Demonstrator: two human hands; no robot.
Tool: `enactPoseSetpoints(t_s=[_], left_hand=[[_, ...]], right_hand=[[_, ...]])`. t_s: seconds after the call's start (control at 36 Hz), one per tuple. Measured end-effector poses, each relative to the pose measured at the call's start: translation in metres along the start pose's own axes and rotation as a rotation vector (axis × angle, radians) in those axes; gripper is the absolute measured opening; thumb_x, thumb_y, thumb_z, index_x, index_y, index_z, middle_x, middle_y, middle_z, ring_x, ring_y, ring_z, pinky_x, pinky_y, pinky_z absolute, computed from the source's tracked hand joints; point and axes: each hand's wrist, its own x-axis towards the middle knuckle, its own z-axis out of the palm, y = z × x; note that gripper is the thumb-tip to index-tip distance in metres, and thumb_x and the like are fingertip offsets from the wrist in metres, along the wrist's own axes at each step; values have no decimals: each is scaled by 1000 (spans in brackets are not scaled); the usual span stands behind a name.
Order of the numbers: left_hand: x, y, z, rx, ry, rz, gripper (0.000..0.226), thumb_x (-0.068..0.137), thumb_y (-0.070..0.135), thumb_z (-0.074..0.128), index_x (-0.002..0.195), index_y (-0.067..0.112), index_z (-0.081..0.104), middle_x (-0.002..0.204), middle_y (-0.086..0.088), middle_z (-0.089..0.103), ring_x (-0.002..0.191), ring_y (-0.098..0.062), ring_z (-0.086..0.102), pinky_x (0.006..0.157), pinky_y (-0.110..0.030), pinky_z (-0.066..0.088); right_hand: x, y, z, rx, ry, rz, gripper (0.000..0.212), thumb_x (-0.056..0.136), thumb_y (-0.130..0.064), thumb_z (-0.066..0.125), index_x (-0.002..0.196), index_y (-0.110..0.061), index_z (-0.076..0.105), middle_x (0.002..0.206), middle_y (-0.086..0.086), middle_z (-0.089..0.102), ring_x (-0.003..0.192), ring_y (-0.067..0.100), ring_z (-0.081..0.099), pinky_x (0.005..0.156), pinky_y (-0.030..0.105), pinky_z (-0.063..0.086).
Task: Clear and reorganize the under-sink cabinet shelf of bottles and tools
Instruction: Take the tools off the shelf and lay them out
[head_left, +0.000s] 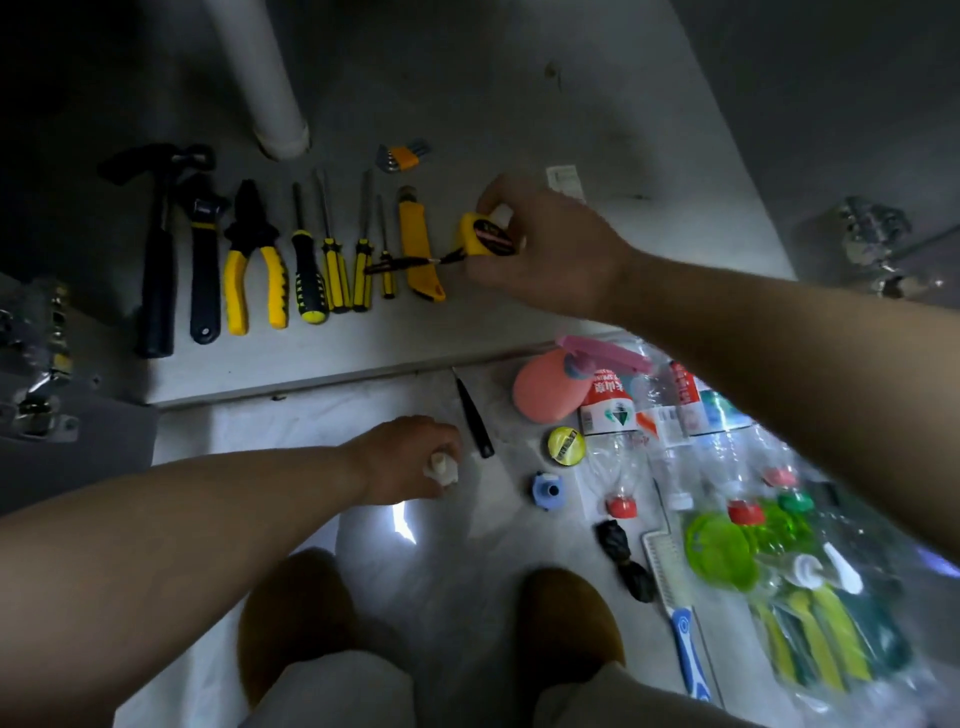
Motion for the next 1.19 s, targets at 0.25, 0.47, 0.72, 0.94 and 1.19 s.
enactPoseSetpoints(t_s=[0.25,0.47,0.72,0.94,1.19], left_hand=[[12,19,38,-230,-30,-125,43,83,15,80,122,20,63,122,3,64,112,-16,61,97,-33,53],[8,29,47,-546,-146,-159,50,91,-3,66,135,16,54,117,3,67,103,-1,67,92,-19,53],[2,31,1,-1001,-66,-308,42,103,34,54,122,-3,65,114,-24,72,106,-42,69,100,-51,53],[9,44,2,-970,-317,-283,34,96,35,67,123,15,68,114,-12,75,103,-24,74,79,-30,61],[31,43,-10,-963,130,-390,25,93,13,69,113,-1,70,88,-9,78,61,-11,59,47,-23,40]], right_hand=[[-77,8,24,384,-81,143,41,83,-40,77,115,-24,56,92,2,66,77,23,68,75,46,59],[-114,30,54,707,-308,334,28,86,-35,75,107,-26,59,94,4,70,64,23,74,60,35,62],[-145,63,114,569,-342,477,46,78,-37,82,110,-20,54,89,9,70,67,21,69,65,41,61],[-143,67,128,501,-97,352,59,78,-26,84,127,-14,53,112,10,62,101,23,62,85,38,57],[-146,78,124,523,-103,476,44,90,-7,64,130,-12,47,109,16,62,96,32,65,86,48,55]])
